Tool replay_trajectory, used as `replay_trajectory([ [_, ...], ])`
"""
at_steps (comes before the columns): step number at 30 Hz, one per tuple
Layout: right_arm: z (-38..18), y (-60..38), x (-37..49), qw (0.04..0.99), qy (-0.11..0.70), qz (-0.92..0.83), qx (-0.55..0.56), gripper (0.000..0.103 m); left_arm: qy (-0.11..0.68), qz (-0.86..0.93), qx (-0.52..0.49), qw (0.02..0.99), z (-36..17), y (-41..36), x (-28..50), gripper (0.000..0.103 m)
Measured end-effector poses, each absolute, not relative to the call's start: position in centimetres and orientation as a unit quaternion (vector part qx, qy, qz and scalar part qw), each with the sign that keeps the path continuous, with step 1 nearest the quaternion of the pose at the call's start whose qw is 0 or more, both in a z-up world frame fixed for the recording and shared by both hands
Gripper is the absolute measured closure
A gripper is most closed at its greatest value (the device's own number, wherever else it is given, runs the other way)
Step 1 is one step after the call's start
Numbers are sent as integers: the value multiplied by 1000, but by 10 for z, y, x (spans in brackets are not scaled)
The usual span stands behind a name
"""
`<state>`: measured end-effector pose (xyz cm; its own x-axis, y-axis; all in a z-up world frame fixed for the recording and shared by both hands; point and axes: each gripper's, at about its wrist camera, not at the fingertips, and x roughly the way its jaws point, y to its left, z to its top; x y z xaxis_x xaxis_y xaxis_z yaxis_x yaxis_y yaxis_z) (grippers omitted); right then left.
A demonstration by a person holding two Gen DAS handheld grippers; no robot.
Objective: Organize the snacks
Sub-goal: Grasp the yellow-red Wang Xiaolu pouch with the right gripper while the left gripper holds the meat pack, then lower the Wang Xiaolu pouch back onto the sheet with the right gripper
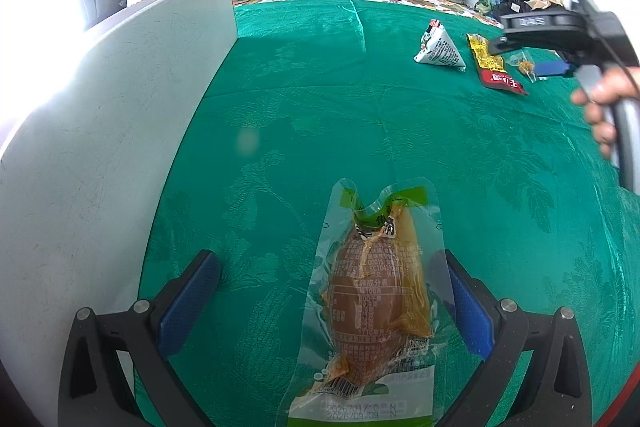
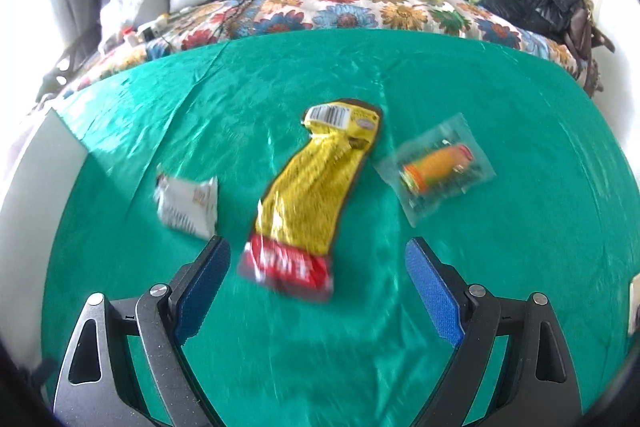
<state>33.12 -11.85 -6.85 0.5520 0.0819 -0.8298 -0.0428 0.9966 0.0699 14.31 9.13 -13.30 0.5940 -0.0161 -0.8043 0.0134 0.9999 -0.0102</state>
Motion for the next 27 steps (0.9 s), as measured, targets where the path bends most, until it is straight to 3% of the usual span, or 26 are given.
replay_trajectory([
  [4,-83,-110,352,869,495,22,9,14,450,-8,-2,893,-133,91,143,0],
  [6,-91,-108,354,863,505,17,-1,31,450,-8,-2,893,-133,91,143,0],
  [7,-89,-106,350,868,496,16,-15,46,450,-8,-2,893,-133,91,143,0],
  [11,-81,-99,330,872,483,43,-64,59,450,-8,-1,893,-133,90,143,0],
  [21,-82,-123,209,845,504,130,-122,61,449,-7,0,893,-133,90,143,0],
  [27,-90,-137,97,867,467,108,-133,60,449,-7,0,893,-133,90,142,0],
])
